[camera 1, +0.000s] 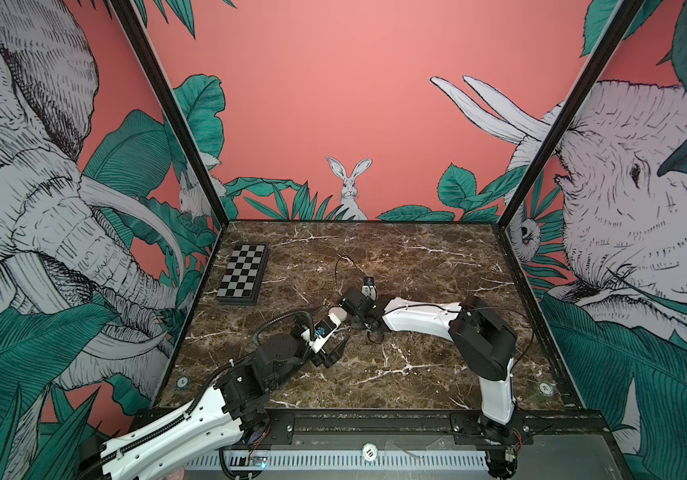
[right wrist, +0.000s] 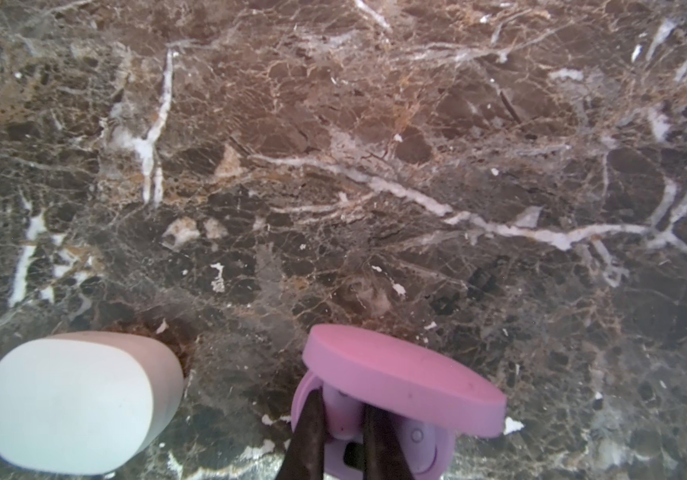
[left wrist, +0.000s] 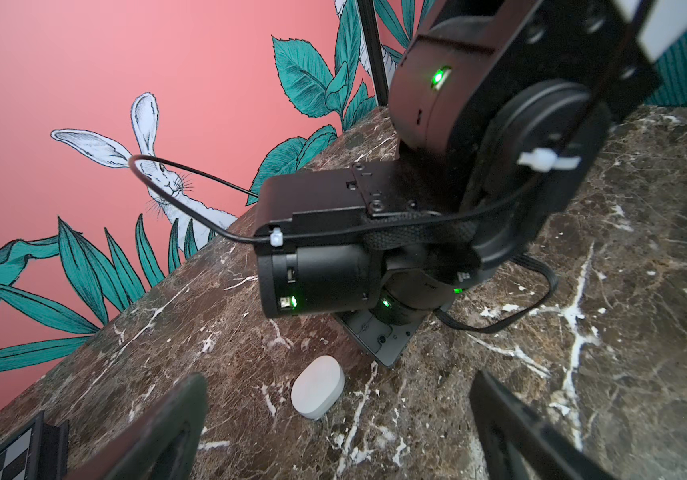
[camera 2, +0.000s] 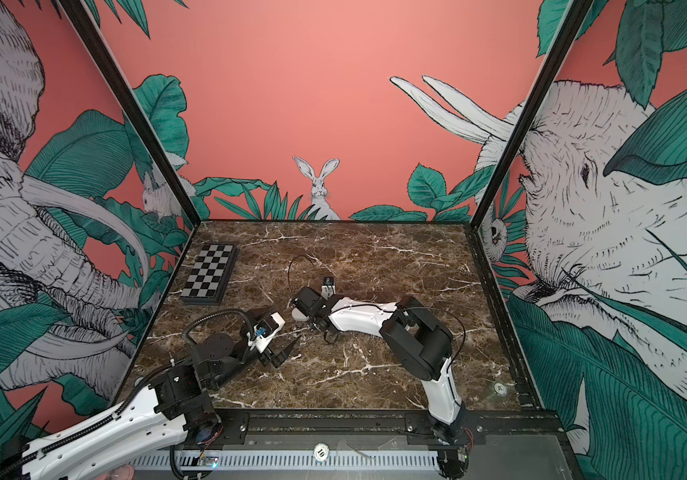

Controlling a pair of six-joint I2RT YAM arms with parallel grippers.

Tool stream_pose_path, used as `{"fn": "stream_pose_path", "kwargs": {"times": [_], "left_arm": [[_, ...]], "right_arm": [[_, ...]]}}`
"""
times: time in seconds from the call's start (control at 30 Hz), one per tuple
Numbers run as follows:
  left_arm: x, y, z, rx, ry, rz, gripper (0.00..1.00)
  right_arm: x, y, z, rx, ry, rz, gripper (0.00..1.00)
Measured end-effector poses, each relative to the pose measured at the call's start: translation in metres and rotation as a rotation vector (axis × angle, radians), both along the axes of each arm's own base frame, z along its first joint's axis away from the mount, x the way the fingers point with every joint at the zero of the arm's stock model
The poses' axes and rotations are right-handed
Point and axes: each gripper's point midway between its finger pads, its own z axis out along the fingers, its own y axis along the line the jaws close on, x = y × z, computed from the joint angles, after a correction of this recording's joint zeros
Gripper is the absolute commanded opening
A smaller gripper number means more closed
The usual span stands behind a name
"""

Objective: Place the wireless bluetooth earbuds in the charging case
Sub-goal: 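Lower the earbud into the empty slot of the pink case, then open the right gripper and raise it off the seated earbud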

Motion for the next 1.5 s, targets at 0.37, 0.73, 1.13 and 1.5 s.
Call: {"fn": "stream_pose_path", "kwargs": {"times": [0.37, 0.73, 1.13, 1.5], "left_arm": [[0.0, 0.0, 0.0, 0.0, 0.0, 0.0, 0.99], [0.0, 0.0, 0.0, 0.0, 0.0, 0.0, 0.99], [0.001, -0.001, -0.003, 0.009, 0.006, 0.0, 0.99], [0.001, -0.002, -0.005, 0.015, 0.01, 0.0, 0.99]], "right_arm": [[0.0, 0.0, 0.0, 0.0, 0.0, 0.0, 0.13], [-0.001, 0.001, 0.0, 0.005, 0.005, 0.002, 0.23], [-0.003, 0.004, 0.003, 0.023, 0.018, 0.013, 0.25], [-0.006, 0.01, 0.021, 0.072, 0.014, 0.045, 0.45]]}}
